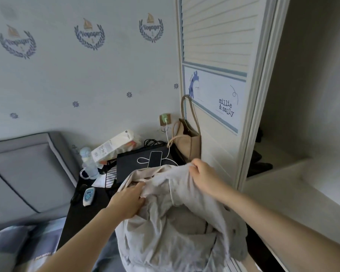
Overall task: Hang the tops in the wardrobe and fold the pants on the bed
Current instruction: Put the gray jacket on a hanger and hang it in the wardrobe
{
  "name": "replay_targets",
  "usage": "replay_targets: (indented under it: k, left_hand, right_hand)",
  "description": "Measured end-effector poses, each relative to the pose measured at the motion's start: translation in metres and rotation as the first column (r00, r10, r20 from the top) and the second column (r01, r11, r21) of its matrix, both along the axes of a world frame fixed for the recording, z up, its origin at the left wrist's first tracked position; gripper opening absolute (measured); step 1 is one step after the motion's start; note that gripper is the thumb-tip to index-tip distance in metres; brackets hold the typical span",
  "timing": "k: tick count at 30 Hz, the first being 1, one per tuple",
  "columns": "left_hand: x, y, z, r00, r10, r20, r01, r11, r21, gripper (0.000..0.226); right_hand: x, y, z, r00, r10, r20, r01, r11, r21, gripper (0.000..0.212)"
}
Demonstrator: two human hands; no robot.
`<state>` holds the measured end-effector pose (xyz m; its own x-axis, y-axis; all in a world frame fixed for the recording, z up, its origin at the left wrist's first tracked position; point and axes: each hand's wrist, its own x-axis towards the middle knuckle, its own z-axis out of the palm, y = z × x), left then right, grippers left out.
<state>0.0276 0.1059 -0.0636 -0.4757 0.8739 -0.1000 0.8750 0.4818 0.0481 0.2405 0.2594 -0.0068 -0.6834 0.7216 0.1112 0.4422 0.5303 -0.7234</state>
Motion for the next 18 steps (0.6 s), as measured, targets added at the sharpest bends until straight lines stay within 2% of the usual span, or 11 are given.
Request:
replay_targets:
  k: [3, 4, 6, 7, 8, 10, 12, 14, 16, 18]
  left_hand:
    - [-0.004, 0.005, 0.005, 0.998, 0.026, 0.053, -0.031, 0.996, 0.088, 0.067]
    - [-0.003, 0.007, 0.008, 0.998, 0.026, 0.049, -0.032, 0.992, 0.122, 0.068]
    - [-0.001, 0.013, 0.021, 0.999, 0.033, -0.027, -0.028, 0.982, 0.185, 0.049]
    - [-0.001, 0.016, 0.03, 0.998, 0.058, -0.007, -0.055, 0.968, 0.246, 0.035]
    - [-0.002, 0.017, 0.039, 0.994, 0.074, 0.079, -0.096, 0.942, 0.322, 0.024]
    - [-0.004, 0.017, 0.064, 0.966, 0.045, 0.253, -0.163, 0.867, 0.472, 0.022]
    - [-0.003, 0.016, 0.094, 0.954, -0.044, 0.298, -0.144, 0.804, 0.577, 0.026]
    - [0.003, 0.014, 0.128, 0.933, -0.137, 0.332, -0.124, 0.744, 0.656, 0.03]
    - [0.012, 0.01, 0.16, 0.905, -0.239, 0.352, -0.092, 0.699, 0.709, 0.026]
    - [0.025, 0.005, 0.185, 0.841, -0.36, 0.404, -0.079, 0.657, 0.749, 0.019]
  right_hand:
    - [0.002, -0.008, 0.043, 0.984, -0.008, -0.177, -0.008, 0.996, -0.092, 0.02]
    - [0.003, -0.011, 0.057, 0.971, -0.009, -0.237, -0.016, 0.995, -0.103, 0.018]
    - [0.005, -0.019, 0.081, 0.938, 0.005, -0.348, -0.046, 0.993, -0.111, 0.02]
    - [0.008, -0.022, 0.092, 0.926, 0.012, -0.378, -0.048, 0.995, -0.085, 0.021]
    - [0.012, -0.024, 0.101, 0.922, 0.013, -0.386, -0.035, 0.998, -0.05, 0.021]
    - [0.023, -0.029, 0.116, 0.923, -0.007, -0.384, 0.02, 0.999, 0.031, 0.017]
    - [0.038, -0.035, 0.13, 0.935, -0.034, -0.354, 0.065, 0.995, 0.075, 0.021]
    - [0.053, -0.044, 0.14, 0.963, -0.049, -0.266, 0.082, 0.99, 0.115, 0.041]
    - [0.066, -0.059, 0.142, 0.991, -0.101, -0.084, 0.119, 0.961, 0.251, 0.069]
    - [0.074, -0.076, 0.136, 0.974, -0.196, 0.111, 0.128, 0.888, 0.441, 0.09]
